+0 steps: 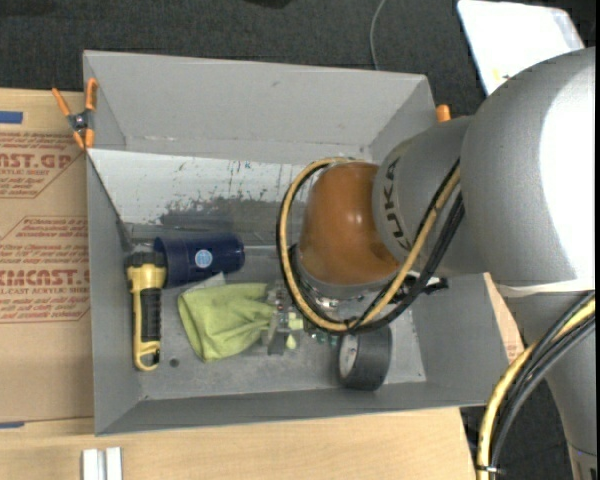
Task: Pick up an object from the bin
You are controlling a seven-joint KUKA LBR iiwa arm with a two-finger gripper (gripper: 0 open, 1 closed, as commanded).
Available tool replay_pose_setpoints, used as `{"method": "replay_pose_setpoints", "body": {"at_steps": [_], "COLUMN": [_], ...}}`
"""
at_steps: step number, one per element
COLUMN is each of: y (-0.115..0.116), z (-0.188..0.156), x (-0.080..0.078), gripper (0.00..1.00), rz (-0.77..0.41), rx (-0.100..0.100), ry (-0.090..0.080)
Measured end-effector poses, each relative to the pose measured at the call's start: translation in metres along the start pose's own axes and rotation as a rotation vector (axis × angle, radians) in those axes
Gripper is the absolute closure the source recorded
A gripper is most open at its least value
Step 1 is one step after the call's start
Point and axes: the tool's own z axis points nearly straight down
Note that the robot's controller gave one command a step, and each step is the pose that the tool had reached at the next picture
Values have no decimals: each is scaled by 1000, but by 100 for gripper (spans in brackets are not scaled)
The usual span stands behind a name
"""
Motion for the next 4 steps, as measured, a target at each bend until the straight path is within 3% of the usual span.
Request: {"method": "replay_pose_setpoints", "body": {"at_steps": [2, 3, 4], "y": [1, 1, 1], "z": [-16, -34, -56], "x": [0, 1, 0], "gripper": [100, 100, 100], "rz": [-1, -1, -1], "rx": [-1, -1, -2], "ry": [-1, 5, 0]}}
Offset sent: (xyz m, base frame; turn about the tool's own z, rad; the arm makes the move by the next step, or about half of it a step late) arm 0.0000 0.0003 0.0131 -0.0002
